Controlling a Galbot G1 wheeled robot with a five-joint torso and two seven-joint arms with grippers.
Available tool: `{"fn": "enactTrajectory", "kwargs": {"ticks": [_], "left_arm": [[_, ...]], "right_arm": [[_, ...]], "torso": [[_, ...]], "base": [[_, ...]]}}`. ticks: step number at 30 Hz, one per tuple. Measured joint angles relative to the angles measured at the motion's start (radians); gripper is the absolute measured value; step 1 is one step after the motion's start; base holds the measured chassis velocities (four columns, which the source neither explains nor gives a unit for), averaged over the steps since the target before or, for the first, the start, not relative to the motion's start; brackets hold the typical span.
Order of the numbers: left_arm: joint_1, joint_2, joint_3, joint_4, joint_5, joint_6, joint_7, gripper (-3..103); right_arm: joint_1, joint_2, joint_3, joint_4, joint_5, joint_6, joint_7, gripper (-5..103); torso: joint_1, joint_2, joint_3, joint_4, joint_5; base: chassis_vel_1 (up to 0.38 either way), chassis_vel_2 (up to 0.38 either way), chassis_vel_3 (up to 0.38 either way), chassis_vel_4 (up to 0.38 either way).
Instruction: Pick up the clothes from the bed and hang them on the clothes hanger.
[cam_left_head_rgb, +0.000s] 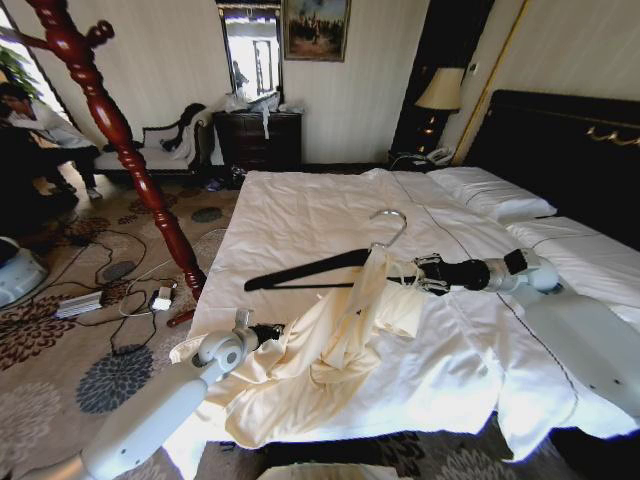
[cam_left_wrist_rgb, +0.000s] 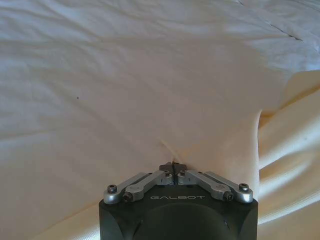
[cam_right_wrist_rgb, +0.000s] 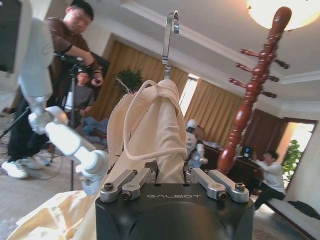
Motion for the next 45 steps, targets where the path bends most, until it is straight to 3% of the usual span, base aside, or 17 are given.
{"fn": "enactTrajectory", "kwargs": {"ticks": [6, 14, 20, 25, 36, 39, 45], "left_arm": [[0.01, 0.005, -0.041, -0.021, 0.004, -0.021, 0.0, 0], [-0.027, 0.013, -0.134, -0.048, -0.01, -0.073, -0.013, 0], [-0.155, 0.043, -0.203, -0.074, -0.13, -0.112, -0.076, 0], [-0.287, 0.096, -0.258, -0.086, -0.22, -0.107, -0.103, 0], [-0.369, 0.143, -0.346, -0.15, -0.291, -0.101, -0.118, 0], [-0.379, 0.148, -0.354, -0.166, -0.299, -0.101, -0.12, 0], [-0.411, 0.18, -0.393, -0.226, -0.354, -0.1, -0.12, 0]], "right_arm": [[0.002, 0.001, -0.006, 0.008, 0.018, 0.004, 0.058, 19], [-0.002, 0.001, -0.007, 0.013, 0.013, 0.007, 0.068, 19], [-0.006, 0.003, -0.012, 0.026, -0.018, 0.007, 0.109, 19], [-0.003, 0.003, -0.017, 0.035, -0.034, 0.007, 0.149, 19], [0.001, 0.003, -0.017, 0.041, -0.071, 0.004, 0.163, 19], [-0.015, 0.003, -0.018, 0.053, -0.103, -0.004, 0.189, 19], [-0.049, 0.015, -0.037, 0.08, -0.201, -0.041, 0.312, 19]], "torso": [[0.0, 0.0, 0.0, 0.0, 0.0], [0.0, 0.0, 0.0, 0.0, 0.0], [0.0, 0.0, 0.0, 0.0, -0.0002], [0.0, 0.0, 0.0, -0.0001, 0.0001], [0.0, 0.0, 0.0, 0.0001, -0.0002], [0.0, 0.0, 0.0, 0.0, -0.0002], [0.0, 0.0, 0.0, 0.0001, 0.0]], "base": [[0.0, 0.0, 0.0, 0.0], [0.0, 0.0, 0.0, 0.0], [0.0, 0.0, 0.0, 0.0], [0.0, 0.0, 0.0, 0.0], [0.0, 0.0, 0.0, 0.0], [0.0, 0.0, 0.0, 0.0], [0.0, 0.0, 0.0, 0.0]]}}
